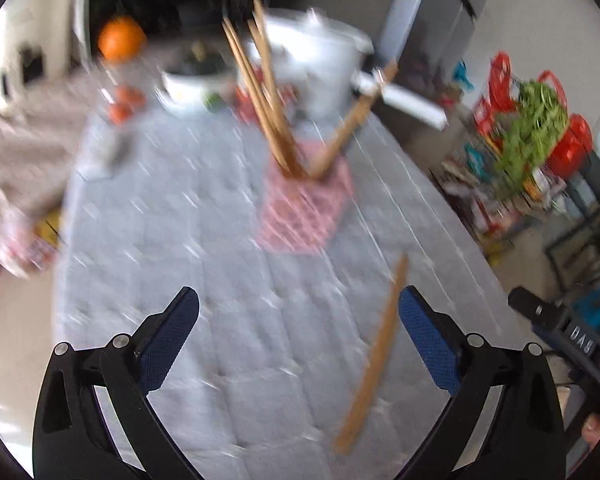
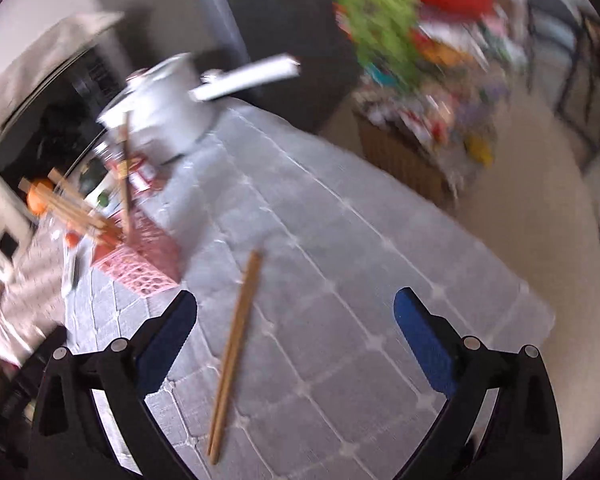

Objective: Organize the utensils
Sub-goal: 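Withdraw both tools toward the last two wooden chopsticks, then grasp a wooden chopstick with the left tool while the right tool grasps the last one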

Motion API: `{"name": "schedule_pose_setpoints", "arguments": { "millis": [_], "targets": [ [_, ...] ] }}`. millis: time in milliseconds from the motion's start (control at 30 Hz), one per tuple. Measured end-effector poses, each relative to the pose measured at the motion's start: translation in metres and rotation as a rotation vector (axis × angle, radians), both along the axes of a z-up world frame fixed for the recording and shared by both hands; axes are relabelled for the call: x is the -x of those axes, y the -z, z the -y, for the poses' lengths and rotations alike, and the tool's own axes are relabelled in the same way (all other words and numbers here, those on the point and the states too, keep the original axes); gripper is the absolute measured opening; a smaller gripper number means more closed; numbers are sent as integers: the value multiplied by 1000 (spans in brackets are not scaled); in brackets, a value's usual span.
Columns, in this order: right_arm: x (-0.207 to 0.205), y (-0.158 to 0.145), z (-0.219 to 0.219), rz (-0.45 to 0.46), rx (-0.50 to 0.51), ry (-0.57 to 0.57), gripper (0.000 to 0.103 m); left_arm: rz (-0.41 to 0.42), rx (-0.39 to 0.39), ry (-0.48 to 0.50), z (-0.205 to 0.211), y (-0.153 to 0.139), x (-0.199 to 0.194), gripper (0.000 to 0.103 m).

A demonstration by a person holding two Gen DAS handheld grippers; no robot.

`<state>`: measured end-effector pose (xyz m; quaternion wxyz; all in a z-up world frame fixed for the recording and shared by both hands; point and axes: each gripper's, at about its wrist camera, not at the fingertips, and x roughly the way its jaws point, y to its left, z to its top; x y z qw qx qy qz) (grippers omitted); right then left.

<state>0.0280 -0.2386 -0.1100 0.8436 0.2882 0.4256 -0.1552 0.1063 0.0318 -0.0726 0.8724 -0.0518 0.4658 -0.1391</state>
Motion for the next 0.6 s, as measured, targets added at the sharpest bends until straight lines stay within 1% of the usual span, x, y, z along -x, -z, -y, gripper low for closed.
{"name": "schedule_pose_setpoints", "arguments": {
  "millis": [33, 67, 133, 167, 200, 233, 267, 333, 367, 400, 433, 500, 533, 600],
  "targets": [
    [1, 3, 7, -6, -21, 15, 96, -45, 2, 17, 9, 11, -4, 96],
    [5, 6, 17, -9, -49, 40, 96, -71, -12, 33, 18, 20, -6, 96],
    [12, 8, 31, -11, -91, 84, 96, -91, -65, 58, 37, 34, -11, 96],
    [16, 11, 41, -13, -134, 102, 96, -99, -89, 68, 47, 40, -14, 96],
    [16, 13, 45, -15, -165, 106, 96, -111, -104, 77, 55, 45, -19, 95],
    [18, 16, 51, -20, -220, 108, 96, -129, -114, 86, 68, 50, -26, 95],
    [18, 17, 54, -23, -250, 107, 96, -140, -120, 89, 78, 53, -32, 92],
    [20, 21, 60, -23, -342, 104, 96, -140, -147, 103, 100, 56, -42, 89],
    [21, 22, 62, -19, -393, 97, 96, -134, -167, 113, 113, 57, -46, 85],
    [22, 22, 64, -15, -423, 90, 96, -132, -189, 119, 123, 58, -51, 81],
    [22, 21, 65, -12, -436, 85, 96, -137, -201, 119, 131, 60, -56, 78],
    [25, 17, 67, -1, -437, 82, 96, -167, -210, 116, 145, 66, -68, 65],
    [25, 16, 69, 2, -436, 84, 96, -179, -210, 111, 148, 68, -72, 63],
    [27, 17, 74, 4, -460, 90, 96, -199, -217, 90, 155, 72, -83, 52]
  ]
}}
